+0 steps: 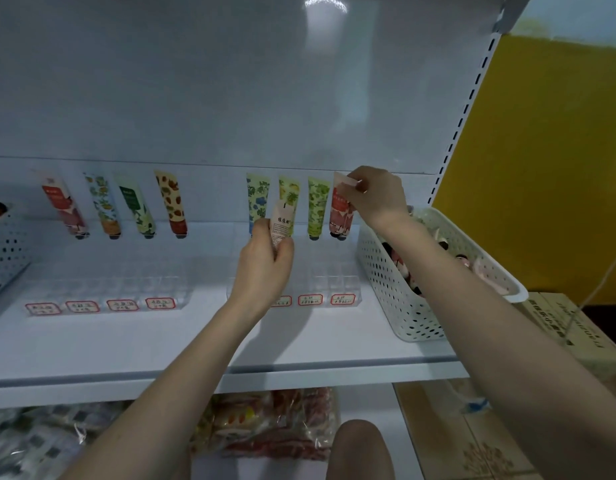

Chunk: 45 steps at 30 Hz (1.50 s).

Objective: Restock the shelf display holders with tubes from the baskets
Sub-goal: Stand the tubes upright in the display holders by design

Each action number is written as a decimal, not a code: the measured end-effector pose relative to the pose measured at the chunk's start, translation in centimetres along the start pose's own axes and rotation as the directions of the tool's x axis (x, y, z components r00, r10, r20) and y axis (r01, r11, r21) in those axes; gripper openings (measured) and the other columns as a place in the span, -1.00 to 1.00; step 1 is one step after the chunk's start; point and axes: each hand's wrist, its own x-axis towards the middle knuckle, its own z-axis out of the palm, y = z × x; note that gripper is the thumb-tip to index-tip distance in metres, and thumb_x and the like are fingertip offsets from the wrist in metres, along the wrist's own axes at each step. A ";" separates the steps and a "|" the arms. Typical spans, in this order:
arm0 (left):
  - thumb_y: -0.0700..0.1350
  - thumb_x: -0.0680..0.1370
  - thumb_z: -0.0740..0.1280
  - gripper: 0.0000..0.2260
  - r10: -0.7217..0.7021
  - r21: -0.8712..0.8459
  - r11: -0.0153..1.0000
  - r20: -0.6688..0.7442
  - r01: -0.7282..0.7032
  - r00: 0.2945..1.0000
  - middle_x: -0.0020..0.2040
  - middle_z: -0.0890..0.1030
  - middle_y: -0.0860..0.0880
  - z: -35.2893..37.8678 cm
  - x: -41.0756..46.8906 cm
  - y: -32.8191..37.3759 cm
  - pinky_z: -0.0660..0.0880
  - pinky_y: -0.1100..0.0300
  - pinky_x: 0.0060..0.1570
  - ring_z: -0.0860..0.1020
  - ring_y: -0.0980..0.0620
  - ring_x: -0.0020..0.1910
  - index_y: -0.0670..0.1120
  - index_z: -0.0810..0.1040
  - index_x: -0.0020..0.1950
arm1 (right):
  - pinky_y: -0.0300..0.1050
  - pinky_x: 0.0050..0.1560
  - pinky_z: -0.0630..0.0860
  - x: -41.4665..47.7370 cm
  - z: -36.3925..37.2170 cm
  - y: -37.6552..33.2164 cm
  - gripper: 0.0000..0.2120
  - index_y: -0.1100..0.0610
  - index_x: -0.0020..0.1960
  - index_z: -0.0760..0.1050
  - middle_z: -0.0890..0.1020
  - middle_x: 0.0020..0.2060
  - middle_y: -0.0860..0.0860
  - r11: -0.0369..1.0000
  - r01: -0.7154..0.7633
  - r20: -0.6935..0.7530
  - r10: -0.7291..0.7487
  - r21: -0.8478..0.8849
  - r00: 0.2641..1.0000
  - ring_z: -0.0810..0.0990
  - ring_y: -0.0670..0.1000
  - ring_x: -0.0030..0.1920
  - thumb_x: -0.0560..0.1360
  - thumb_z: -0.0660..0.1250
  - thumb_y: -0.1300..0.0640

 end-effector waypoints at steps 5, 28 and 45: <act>-0.18 0.60 0.16 -0.93 -0.001 -0.024 1.000 0.010 0.001 1.000 -0.05 0.48 -0.05 -0.3 0.1 0.1 0.50 -0.01 -0.22 0.47 0.05 -0.31 -0.09 0.30 0.07 | -0.23 -0.22 0.30 0.6 -0.1 -0.3 -0.86 0.15 -0.14 0.51 0.52 -0.25 0.02 0.993 -0.008 -0.002 0.008 -0.117 1.000 0.46 0.00 -0.22 0.52 0.19 0.18; -0.13 0.63 0.11 -0.90 -0.006 -0.048 0.999 0.020 0.007 1.000 -0.07 0.49 -0.02 -0.6 0.4 -0.9 0.47 0.09 -0.19 0.51 -0.06 -0.18 -0.07 0.33 0.13 | -0.07 0.10 0.40 2.2 0.1 -0.9 -0.74 0.14 0.01 0.60 0.47 0.10 0.13 0.879 0.121 0.098 -0.085 -0.462 0.992 0.39 0.13 0.16 0.54 0.22 0.01; -0.09 0.65 0.07 -0.92 -0.001 -0.066 0.998 0.013 0.002 1.000 -0.19 0.50 -0.04 0.0 0.6 -1.2 0.49 -0.06 -0.16 0.52 -0.09 -0.22 -0.05 0.33 0.04 | -0.11 -0.02 0.47 4.0 1.3 0.8 -0.74 0.24 -0.15 0.63 0.62 -0.15 0.06 0.970 0.124 0.100 -0.105 -0.210 0.989 0.51 0.03 0.00 0.54 0.26 0.10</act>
